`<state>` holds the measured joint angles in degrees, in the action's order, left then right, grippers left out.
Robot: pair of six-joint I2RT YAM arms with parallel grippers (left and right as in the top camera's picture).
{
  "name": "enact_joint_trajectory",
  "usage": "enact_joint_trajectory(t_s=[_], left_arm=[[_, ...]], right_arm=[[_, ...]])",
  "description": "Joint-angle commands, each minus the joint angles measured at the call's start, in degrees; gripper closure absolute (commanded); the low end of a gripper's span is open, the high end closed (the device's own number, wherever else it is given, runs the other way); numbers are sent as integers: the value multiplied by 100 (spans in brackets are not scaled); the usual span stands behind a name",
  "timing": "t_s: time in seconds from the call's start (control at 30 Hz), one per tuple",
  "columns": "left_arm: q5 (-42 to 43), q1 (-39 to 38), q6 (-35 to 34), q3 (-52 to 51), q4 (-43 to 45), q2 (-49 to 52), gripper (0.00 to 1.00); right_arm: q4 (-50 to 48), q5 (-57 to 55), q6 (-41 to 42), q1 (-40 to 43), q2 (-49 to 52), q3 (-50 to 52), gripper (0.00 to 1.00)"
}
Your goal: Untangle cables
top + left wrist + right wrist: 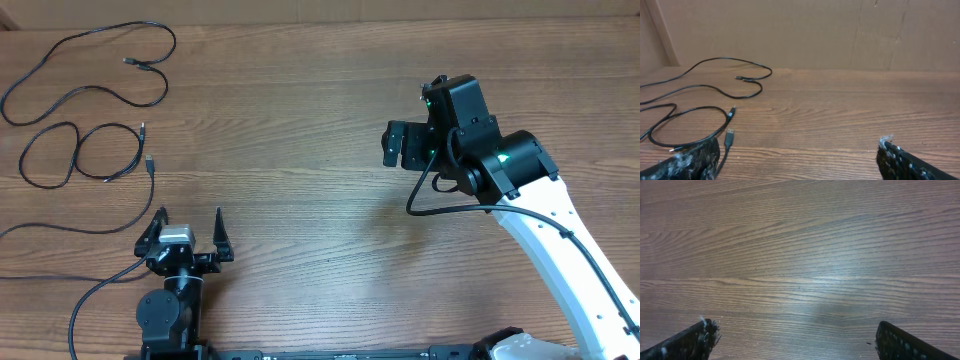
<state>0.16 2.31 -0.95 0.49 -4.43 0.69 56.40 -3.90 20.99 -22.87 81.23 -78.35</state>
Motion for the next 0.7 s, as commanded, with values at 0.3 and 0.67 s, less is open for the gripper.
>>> enact_joint_trajectory(t_s=[0.3,0.67], left_arm=[[7,35,-74,-22,-4,-48,0],[4,35,-74,-22,-4,-48,0]], right_arm=[[-31,-76,0,13,-9,-68,0],[210,-450,-42,13,-11,-68,0]])
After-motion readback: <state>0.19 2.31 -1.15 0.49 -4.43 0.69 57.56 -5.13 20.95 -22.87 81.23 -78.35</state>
